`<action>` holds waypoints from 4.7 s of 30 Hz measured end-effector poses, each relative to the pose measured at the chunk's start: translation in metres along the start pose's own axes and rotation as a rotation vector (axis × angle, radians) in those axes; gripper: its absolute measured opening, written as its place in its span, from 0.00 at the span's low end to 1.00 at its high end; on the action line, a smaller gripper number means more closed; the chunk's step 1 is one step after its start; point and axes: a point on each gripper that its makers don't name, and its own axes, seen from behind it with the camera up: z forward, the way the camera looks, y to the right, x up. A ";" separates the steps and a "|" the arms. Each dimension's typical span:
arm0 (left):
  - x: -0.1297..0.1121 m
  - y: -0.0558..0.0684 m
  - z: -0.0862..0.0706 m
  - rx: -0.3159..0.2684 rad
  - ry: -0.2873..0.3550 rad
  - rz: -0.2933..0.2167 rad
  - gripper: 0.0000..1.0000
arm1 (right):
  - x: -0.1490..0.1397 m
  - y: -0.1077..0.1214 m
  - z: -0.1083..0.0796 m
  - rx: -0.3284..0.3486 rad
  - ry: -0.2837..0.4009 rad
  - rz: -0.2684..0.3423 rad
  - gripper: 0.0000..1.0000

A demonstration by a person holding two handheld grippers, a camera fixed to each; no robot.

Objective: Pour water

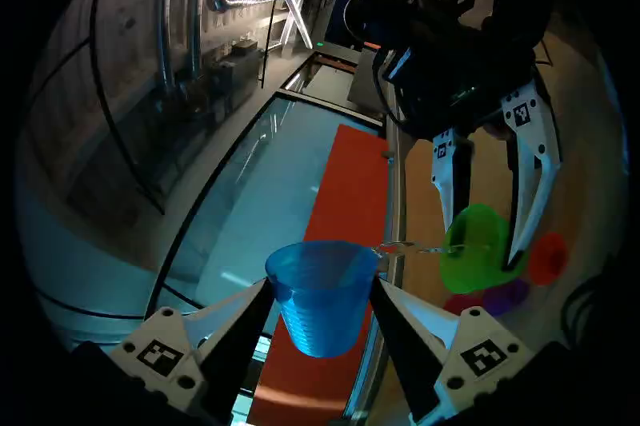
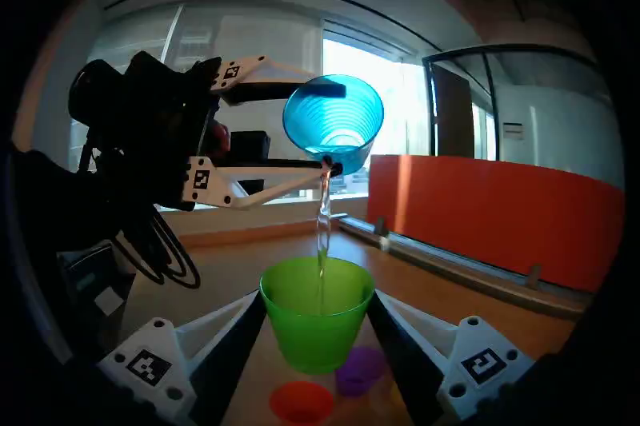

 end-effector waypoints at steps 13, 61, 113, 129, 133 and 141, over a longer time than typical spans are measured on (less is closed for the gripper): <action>0.005 -0.005 0.000 0.008 0.009 0.043 0.84 | 0.003 0.000 -0.001 -0.001 0.007 -0.004 0.90; 0.009 -0.003 0.005 0.021 0.024 0.210 0.84 | 0.007 0.003 0.000 -0.008 0.025 -0.013 0.90; 0.020 -0.011 0.008 0.073 0.047 0.391 0.84 | 0.008 0.006 -0.005 -0.019 0.036 -0.023 0.90; -0.004 -0.002 0.006 0.048 0.026 0.100 0.84 | 0.009 0.006 -0.006 -0.024 0.036 -0.025 0.90; -0.012 0.001 0.006 0.048 0.023 -0.028 0.84 | 0.009 0.006 -0.006 -0.026 0.036 -0.025 0.90; -0.035 0.005 0.003 0.047 -0.004 -0.254 0.84 | 0.012 0.004 -0.007 -0.028 0.036 -0.031 0.90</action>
